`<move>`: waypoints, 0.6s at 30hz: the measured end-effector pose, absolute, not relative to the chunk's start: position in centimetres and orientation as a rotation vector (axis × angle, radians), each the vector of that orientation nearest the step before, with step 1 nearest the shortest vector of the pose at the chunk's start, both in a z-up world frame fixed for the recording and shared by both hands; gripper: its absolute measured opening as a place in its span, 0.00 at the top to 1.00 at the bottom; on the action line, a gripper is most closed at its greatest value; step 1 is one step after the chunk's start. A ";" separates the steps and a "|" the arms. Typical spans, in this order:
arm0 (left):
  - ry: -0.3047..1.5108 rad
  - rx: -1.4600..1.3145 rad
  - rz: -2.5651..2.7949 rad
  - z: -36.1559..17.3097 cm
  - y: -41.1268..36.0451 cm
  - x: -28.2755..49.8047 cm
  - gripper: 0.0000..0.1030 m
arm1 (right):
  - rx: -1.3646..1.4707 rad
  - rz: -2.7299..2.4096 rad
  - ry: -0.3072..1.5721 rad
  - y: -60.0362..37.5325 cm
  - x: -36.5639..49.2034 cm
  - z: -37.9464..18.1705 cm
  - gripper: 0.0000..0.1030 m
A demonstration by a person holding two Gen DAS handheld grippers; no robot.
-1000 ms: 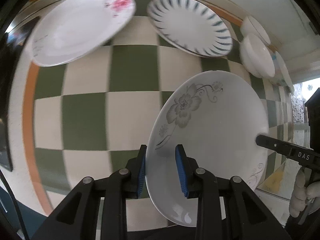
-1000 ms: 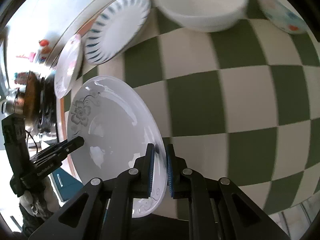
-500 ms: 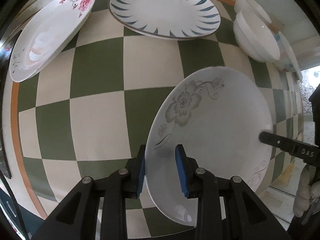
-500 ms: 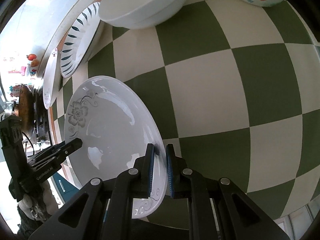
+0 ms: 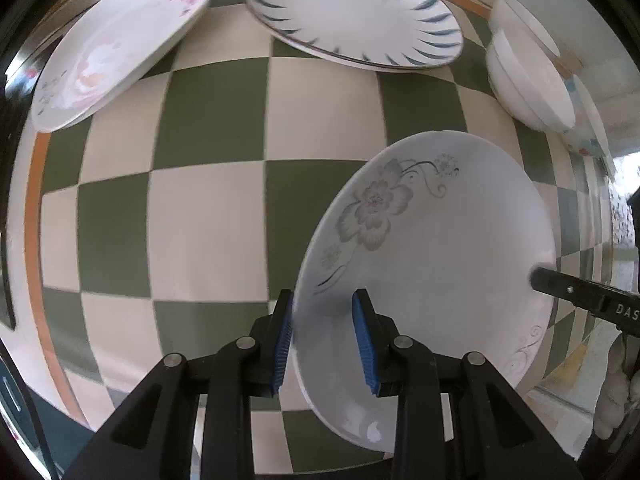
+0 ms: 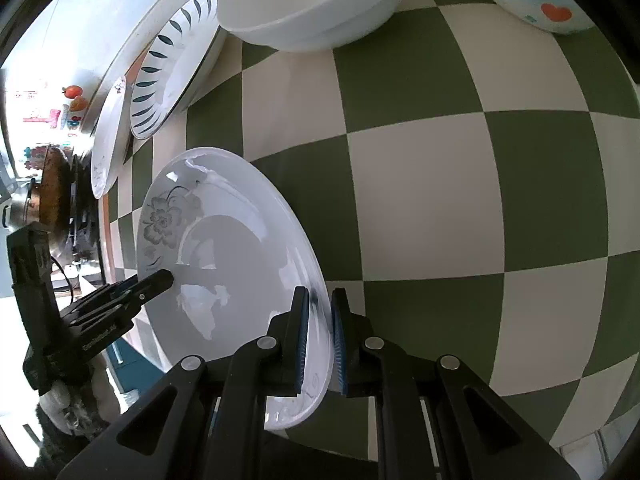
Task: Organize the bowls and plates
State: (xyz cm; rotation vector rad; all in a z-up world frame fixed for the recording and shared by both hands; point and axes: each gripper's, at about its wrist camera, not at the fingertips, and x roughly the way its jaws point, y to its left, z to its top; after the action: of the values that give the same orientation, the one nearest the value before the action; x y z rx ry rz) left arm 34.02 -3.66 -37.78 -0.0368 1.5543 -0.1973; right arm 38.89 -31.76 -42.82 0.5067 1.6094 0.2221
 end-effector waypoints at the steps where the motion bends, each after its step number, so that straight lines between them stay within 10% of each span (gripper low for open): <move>1: 1.539 -0.050 -0.184 -37.3 -3.1 33.6 0.74 | 0.518 0.220 1.605 -32.1 38.9 -42.5 0.87; 8: 1.355 -0.199 -0.063 -29.5 3.2 32.9 0.71 | 0.475 0.251 1.489 -31.9 38.4 -35.3 0.71; 10: 1.338 -0.238 -0.041 -28.1 5.2 34.5 0.57 | 0.466 0.299 1.460 -30.0 39.1 -33.2 0.59; 18: 1.360 -0.357 0.091 -31.3 14.4 41.3 0.57 | 0.500 0.451 1.419 -18.3 48.5 -31.8 0.49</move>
State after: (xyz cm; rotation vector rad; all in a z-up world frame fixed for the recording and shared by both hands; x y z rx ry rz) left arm 41.31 14.43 -31.27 -0.3574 1.3600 0.0912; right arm 48.50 -18.30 -31.77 0.5000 1.4195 0.4514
